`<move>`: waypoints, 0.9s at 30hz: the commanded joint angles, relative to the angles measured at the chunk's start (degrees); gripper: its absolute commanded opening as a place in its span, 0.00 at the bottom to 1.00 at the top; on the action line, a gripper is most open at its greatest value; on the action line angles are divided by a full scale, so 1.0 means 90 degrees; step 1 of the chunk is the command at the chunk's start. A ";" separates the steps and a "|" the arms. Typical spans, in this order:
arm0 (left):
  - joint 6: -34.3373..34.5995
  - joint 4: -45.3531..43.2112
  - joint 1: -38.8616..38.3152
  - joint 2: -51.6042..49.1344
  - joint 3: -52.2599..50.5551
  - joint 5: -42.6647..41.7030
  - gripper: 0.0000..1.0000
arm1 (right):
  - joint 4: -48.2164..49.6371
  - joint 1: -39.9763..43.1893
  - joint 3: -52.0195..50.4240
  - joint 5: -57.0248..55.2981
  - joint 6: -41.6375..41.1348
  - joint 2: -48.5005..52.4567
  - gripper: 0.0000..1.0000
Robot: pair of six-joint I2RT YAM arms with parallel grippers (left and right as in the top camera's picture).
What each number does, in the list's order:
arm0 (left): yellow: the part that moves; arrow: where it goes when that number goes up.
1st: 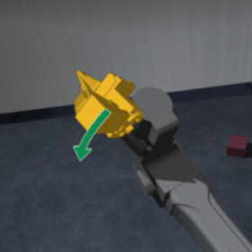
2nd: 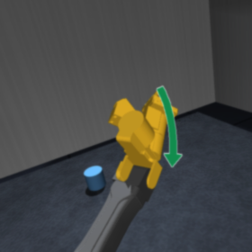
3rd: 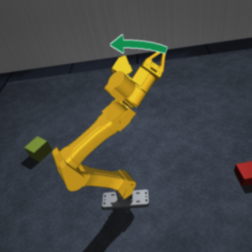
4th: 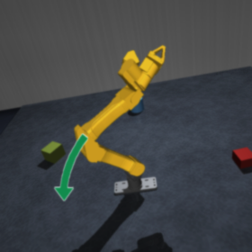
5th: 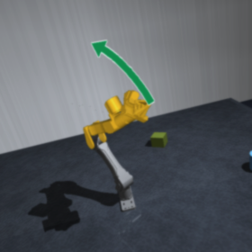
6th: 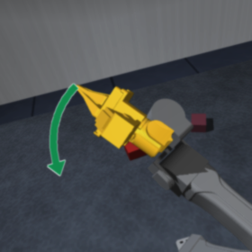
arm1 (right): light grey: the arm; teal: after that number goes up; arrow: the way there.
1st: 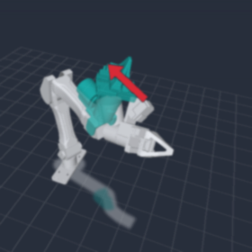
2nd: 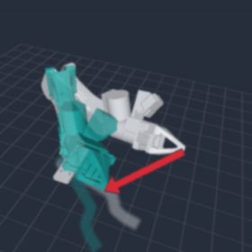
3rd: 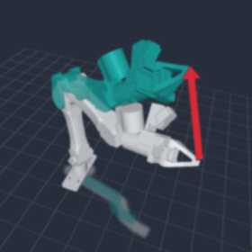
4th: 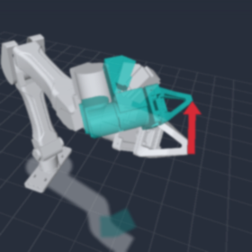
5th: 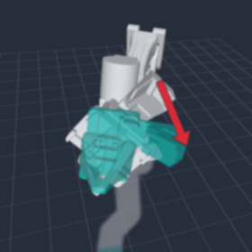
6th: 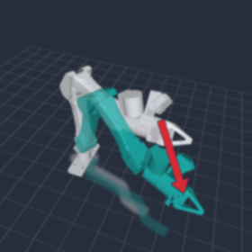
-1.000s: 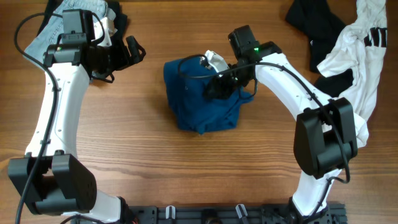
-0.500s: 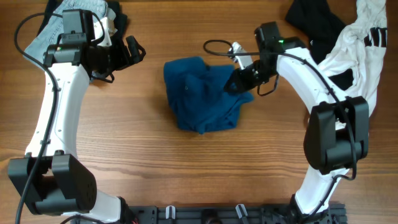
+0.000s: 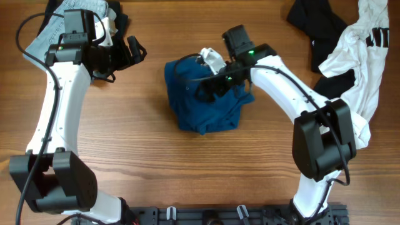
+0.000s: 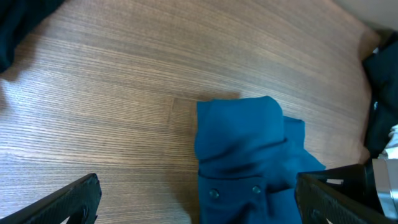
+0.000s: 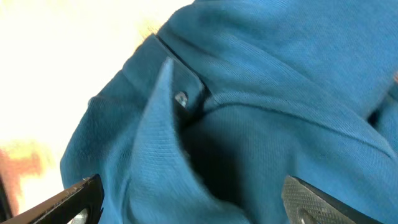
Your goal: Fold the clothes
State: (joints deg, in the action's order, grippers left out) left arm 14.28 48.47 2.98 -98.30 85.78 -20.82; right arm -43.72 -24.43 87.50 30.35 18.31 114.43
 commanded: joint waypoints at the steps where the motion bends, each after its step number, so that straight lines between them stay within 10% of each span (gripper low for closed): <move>1: -0.0063 0.0007 -0.0015 -0.0214 -0.0036 0.0039 1.00 | 0.0058 -0.0066 0.0015 -0.0299 0.0121 0.0019 0.87; 3: -0.0063 0.0005 -0.0015 -0.0260 -0.0036 0.0039 1.00 | 0.0000 -0.0066 0.0015 -0.0301 0.0112 0.0019 0.58; 5: -0.0063 0.0002 -0.0015 -0.0274 -0.0036 0.0036 1.00 | -0.0119 -0.0063 0.0015 -0.0437 0.0027 0.0019 0.06; 23: -0.0066 -0.0017 -0.0015 -0.0284 -0.0036 0.0039 1.00 | -0.1647 0.1486 -0.0109 -0.1066 -0.1547 -0.0461 0.04; 27: -0.0066 0.0039 -0.0017 -0.0287 -0.0036 0.0036 1.00 | -0.1559 0.1484 -0.0141 -0.1081 -0.1532 -0.0376 0.33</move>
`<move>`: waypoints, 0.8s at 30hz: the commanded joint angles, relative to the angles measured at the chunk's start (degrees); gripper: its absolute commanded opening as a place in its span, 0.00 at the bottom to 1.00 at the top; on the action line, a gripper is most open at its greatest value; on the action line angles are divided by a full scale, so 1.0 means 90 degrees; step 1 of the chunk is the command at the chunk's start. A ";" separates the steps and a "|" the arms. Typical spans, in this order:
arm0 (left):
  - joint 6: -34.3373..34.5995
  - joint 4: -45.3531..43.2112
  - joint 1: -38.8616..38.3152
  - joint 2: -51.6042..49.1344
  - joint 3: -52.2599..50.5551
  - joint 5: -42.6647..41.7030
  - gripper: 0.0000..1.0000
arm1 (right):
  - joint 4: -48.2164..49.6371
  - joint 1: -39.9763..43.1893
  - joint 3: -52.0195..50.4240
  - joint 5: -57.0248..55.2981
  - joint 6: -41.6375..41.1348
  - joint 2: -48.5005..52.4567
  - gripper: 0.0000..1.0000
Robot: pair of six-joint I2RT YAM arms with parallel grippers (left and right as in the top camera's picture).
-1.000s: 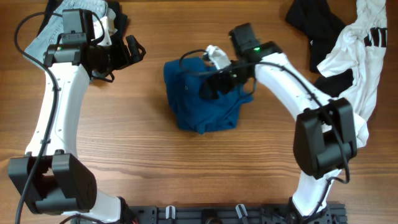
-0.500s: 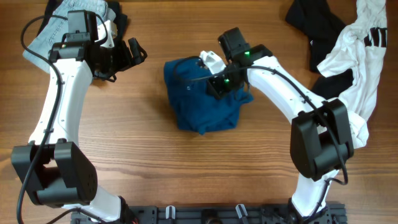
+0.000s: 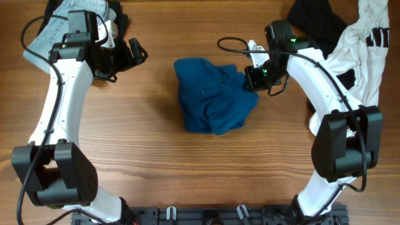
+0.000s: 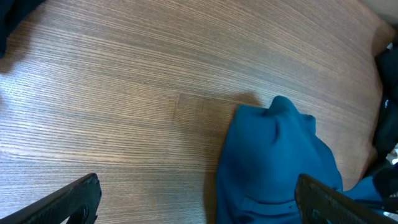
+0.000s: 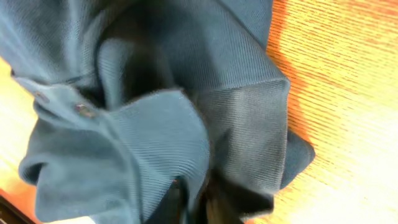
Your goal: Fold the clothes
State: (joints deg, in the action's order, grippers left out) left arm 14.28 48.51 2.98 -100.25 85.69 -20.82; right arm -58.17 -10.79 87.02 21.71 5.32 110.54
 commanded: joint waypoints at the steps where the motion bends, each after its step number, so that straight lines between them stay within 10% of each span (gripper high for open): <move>1: -0.0066 0.0066 -0.0017 -0.0068 -0.0027 0.0036 1.00 | 0.0029 -0.0032 -0.0087 -0.0172 -0.0097 0.0056 0.58; 4: -0.0068 0.0199 -0.0036 -0.0068 -0.0027 0.0034 1.00 | -0.0022 0.0019 -0.0085 -0.0444 -0.0187 0.0053 0.82; 24: -0.1088 0.0573 -0.3334 -0.0423 -0.0032 -0.0423 1.00 | 0.0228 0.1404 0.0867 -0.0408 -0.1307 0.0015 0.94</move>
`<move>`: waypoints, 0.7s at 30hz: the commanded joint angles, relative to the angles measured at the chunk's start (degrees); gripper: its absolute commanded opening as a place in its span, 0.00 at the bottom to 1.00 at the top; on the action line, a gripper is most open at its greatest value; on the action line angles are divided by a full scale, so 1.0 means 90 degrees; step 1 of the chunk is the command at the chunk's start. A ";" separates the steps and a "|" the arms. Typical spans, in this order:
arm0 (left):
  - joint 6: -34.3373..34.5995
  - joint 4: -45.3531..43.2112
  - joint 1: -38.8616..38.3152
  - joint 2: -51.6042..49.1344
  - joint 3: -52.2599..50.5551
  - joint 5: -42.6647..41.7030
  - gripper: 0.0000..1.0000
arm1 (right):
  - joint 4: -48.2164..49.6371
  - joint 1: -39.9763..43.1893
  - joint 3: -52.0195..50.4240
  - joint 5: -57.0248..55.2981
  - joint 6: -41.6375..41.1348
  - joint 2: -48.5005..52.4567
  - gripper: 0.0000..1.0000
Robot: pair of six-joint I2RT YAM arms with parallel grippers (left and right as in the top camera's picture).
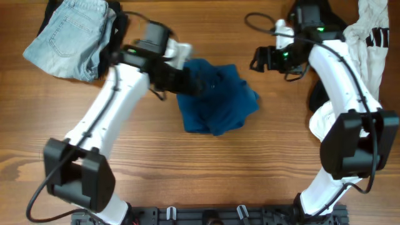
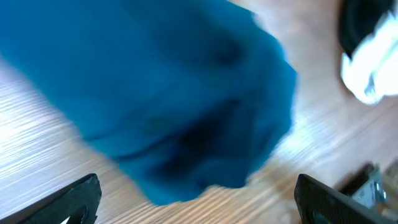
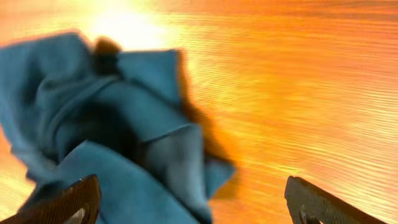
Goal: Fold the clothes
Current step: 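Grasp the folded teal bundle with the left gripper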
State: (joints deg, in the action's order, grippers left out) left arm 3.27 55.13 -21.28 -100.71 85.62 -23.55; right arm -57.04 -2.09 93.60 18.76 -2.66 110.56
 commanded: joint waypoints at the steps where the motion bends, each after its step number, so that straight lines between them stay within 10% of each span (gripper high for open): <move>1: 0.0187 -0.0228 -0.0801 -0.0495 -0.0024 -0.0117 1.00 | 0.0129 0.0539 0.0136 -0.0058 -0.0418 0.0012 0.94; 10: 0.0187 -0.0413 -0.1353 -0.1826 -0.0024 0.0211 1.00 | 0.0109 0.0906 0.0136 0.0061 -0.0367 0.0012 0.94; 21: 0.0182 0.0148 -0.0954 -0.2676 -0.0024 0.3827 1.00 | 0.0097 0.0901 0.0134 0.0061 -0.0364 0.0012 0.93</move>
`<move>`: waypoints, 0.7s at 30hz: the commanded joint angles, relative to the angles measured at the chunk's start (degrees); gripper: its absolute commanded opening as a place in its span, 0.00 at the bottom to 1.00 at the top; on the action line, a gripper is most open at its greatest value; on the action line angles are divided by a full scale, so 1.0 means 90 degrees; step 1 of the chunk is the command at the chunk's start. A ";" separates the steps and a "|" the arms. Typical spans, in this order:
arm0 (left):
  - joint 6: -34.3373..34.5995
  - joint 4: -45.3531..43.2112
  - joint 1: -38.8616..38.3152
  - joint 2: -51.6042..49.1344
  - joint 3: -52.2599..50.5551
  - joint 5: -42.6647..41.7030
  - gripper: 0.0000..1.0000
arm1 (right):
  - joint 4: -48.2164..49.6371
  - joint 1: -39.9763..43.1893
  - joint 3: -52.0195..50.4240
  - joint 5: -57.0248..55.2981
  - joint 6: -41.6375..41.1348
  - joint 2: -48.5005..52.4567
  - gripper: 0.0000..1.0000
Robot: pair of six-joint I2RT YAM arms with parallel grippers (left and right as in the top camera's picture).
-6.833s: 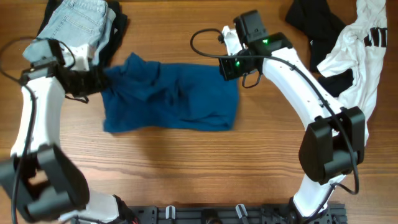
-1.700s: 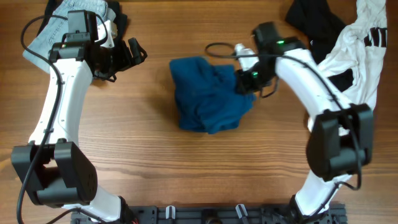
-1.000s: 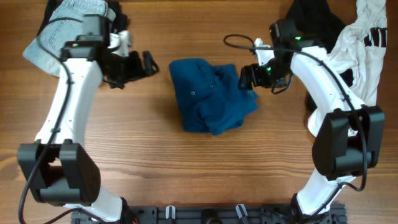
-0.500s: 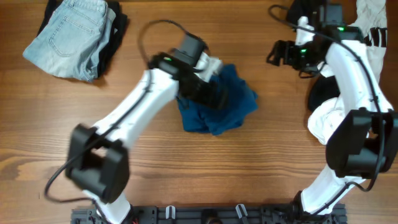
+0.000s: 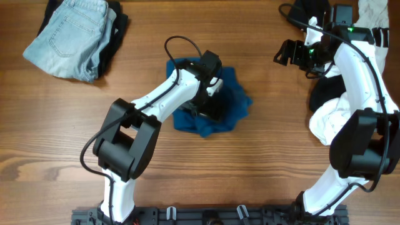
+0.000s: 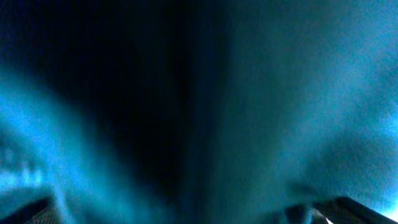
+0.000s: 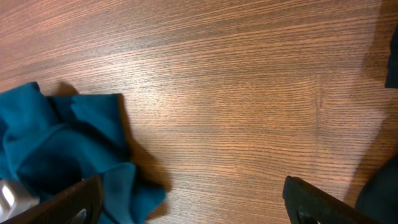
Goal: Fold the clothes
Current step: 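Grasp the folded teal bundle with the left gripper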
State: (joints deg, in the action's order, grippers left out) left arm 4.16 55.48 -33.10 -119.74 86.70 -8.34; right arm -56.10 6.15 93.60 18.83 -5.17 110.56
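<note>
A blue shirt [image 5: 231, 103] lies crumpled in a heap at the middle of the wooden table [image 5: 187, 169]. My left gripper [image 5: 209, 105] is pressed down into the middle of the heap. The left wrist view is filled with blurred blue cloth [image 6: 261, 93], and its fingertips [image 6: 348, 208] show only at the bottom corners, wide apart. My right gripper [image 5: 292, 53] hangs open over bare wood at the upper right, well clear of the shirt. In the right wrist view the shirt [image 7: 56, 149] lies at the lower left.
Folded jeans [image 5: 69, 31] on a dark garment lie at the back left. A heap of white and black clothes [image 5: 347, 106] runs down the right side under my right arm. A black garment [image 5: 306, 9] sits at the back edge.
My left gripper was at the shirt's upper left edge and is now down in the middle of the heap. The right gripper has moved a little further right, away from the shirt.
My right gripper was first open in the shirt's folds while the left hung open by the jeans. Then the right was shut on the shirt's right edge. Then it was open and away while the left reached the shirt, where it now presses in.
</note>
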 commanded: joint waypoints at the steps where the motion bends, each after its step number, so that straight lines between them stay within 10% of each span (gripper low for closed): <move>1: 0.0075 0.0112 0.0440 -0.0619 -0.0143 0.2521 1.00 | -0.0010 -0.0015 0.0134 0.0053 -0.0085 0.0012 0.93; 10: -0.0585 0.0214 0.1234 -0.0595 -0.0121 0.4206 1.00 | -0.0012 -0.0015 0.0129 0.0053 -0.0056 0.0012 0.94; 21: -0.0602 0.0423 0.0525 0.1020 0.0840 0.2608 1.00 | -0.0012 -0.0015 0.0129 0.0053 0.0066 0.0012 0.95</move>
State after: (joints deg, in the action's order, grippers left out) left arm -0.43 61.89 -25.56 -118.26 90.02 24.12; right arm -56.14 6.15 93.60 18.83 -5.10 110.56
